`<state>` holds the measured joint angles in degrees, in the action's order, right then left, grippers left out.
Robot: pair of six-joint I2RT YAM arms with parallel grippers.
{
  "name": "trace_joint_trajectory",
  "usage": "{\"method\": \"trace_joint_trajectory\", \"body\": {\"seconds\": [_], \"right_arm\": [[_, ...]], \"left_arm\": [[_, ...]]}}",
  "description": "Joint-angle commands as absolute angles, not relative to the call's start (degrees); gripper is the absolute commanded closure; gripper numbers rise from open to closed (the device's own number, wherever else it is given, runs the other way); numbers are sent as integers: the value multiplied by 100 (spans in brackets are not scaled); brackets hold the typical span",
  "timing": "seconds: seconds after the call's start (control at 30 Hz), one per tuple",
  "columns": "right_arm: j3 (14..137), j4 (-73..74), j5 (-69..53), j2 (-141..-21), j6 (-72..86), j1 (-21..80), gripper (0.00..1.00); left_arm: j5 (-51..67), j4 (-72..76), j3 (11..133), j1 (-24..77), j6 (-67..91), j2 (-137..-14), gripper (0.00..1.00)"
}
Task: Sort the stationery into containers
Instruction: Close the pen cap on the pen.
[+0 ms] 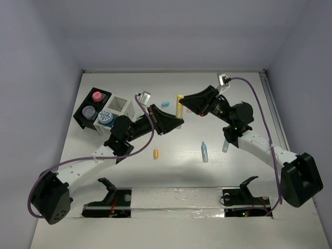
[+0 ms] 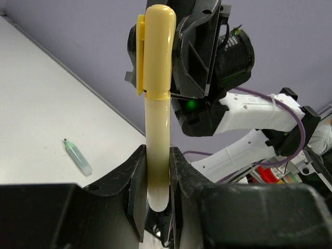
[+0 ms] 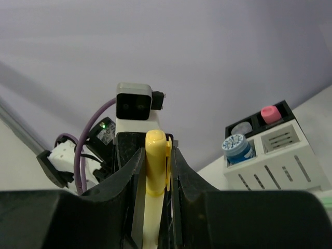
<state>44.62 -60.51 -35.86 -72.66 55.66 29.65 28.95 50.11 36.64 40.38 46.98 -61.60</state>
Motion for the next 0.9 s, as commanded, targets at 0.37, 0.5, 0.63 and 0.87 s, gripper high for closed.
{"method": "trace_joint_trajectory", "body": {"seconds": [0.37,0.5,0.63,0.87], "right_arm": [[4166,-6160,-5757,-7189,6538,3120,100],[4148,-6635,-5889,-7339,6987,3120,100],[4227,-4719,-5582,-6971,5657,3120,100],[4070,-3361,-5230,-6662,4545,3173,100]], "left_arm": [[2127,6108,4122,3850,3947,-5739,100],[2127,6100,4210,3850,3665,-5722,100],[2127,6099,4332,3850,3726,-5643,100],[2206,5818,4895,3850,3867,-5713,100]]}}
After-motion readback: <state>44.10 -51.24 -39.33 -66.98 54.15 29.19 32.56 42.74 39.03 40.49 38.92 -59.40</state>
